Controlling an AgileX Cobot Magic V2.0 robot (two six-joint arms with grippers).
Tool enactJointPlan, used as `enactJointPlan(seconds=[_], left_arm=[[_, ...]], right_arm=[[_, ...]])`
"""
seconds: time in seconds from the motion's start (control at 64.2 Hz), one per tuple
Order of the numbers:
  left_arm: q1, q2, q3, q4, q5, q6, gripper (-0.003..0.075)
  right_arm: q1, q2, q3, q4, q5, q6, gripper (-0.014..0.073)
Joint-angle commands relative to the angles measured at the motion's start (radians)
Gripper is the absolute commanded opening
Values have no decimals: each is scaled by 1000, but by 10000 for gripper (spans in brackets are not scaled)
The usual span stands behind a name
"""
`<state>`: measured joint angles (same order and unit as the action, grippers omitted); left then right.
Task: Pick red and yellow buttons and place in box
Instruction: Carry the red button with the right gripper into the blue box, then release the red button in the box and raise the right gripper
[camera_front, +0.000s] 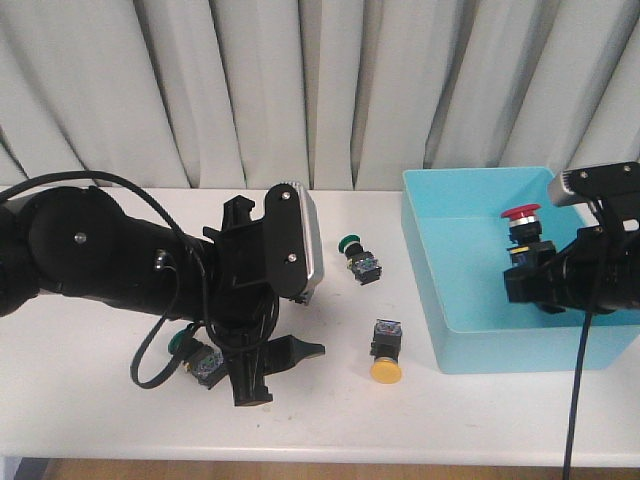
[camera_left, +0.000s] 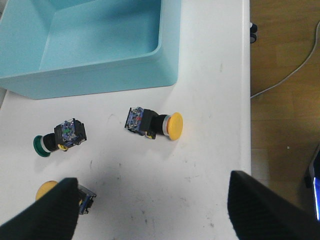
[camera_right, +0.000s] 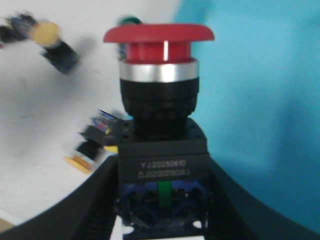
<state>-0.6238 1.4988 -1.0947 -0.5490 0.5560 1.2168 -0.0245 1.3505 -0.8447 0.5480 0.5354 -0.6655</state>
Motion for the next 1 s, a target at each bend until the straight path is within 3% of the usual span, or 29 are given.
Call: enactJointPlan(seconds=[0.0, 0.218, 0.311, 0.623, 0.981], left_arm=[[-1, -33, -27, -23, -35, -15, 587], [-1, -33, -27, -24, -35, -15, 587], [-1, -33, -27, -25, -35, -15, 587], [-1, -33, -27, -25, -35, -15, 587], [-1, -33, -27, -25, -35, -15, 587]], right_arm=[[-33, 87, -122, -110, 40, 121, 246], [-32, 335, -348, -432, 168, 400, 246], [-32, 422, -443, -499, 235, 504, 246], [-32, 624, -650, -516, 378, 570, 246], [-32, 714, -683, -519, 405, 564, 246]])
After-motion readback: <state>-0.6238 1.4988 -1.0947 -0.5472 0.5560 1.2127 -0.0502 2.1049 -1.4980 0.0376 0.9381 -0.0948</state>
